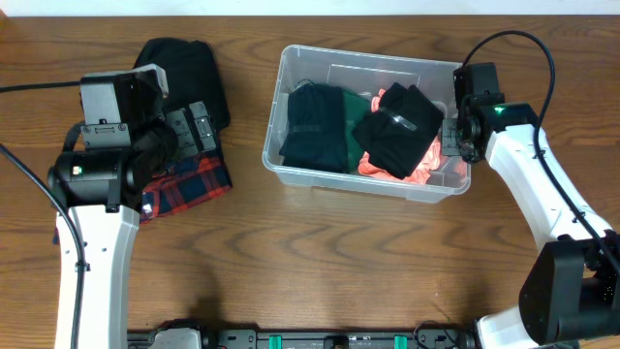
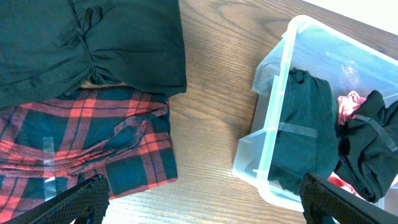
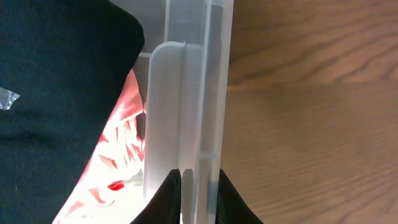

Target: Pack container

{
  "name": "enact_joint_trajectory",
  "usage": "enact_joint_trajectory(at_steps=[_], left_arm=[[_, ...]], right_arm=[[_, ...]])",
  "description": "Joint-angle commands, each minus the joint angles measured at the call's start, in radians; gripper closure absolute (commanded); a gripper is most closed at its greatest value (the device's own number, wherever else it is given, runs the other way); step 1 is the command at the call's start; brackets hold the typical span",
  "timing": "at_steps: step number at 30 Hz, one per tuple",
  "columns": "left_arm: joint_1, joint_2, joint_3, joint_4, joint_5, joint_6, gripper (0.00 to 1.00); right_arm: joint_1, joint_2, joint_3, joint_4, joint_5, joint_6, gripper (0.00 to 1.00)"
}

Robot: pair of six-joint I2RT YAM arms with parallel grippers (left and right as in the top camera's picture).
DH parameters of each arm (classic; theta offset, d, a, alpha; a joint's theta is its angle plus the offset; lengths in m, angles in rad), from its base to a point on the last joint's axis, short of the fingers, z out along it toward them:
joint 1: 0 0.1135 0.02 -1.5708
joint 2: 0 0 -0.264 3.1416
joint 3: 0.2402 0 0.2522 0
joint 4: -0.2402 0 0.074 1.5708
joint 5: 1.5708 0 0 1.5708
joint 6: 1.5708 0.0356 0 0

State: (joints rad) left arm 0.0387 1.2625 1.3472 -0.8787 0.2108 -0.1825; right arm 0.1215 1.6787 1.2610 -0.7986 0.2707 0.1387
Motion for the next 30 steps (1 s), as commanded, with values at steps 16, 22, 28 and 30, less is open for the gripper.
enact_joint_trajectory(at_steps=[16, 22, 28, 30], left_arm=[[0.004, 0.005, 0.018, 0.0, 0.006, 0.01, 0.02], [0.004, 0.005, 0.018, 0.0, 0.006, 0.01, 0.02], [0.004, 0.005, 0.018, 0.0, 0.006, 0.01, 0.02], [0.004, 0.005, 0.018, 0.0, 0.006, 0.01, 0.02]], right_arm=[[-0.043, 0.001, -0.03, 0.116, 0.072, -0.173, 0.9], [-0.051, 0.001, -0.031, 0.102, 0.024, -0.224, 0.96], [-0.036, 0.0, -0.031, 0.118, 0.008, -0.262, 0.71], [-0.035, -0.011, -0.031, 0.114, -0.027, -0.221, 0.55]])
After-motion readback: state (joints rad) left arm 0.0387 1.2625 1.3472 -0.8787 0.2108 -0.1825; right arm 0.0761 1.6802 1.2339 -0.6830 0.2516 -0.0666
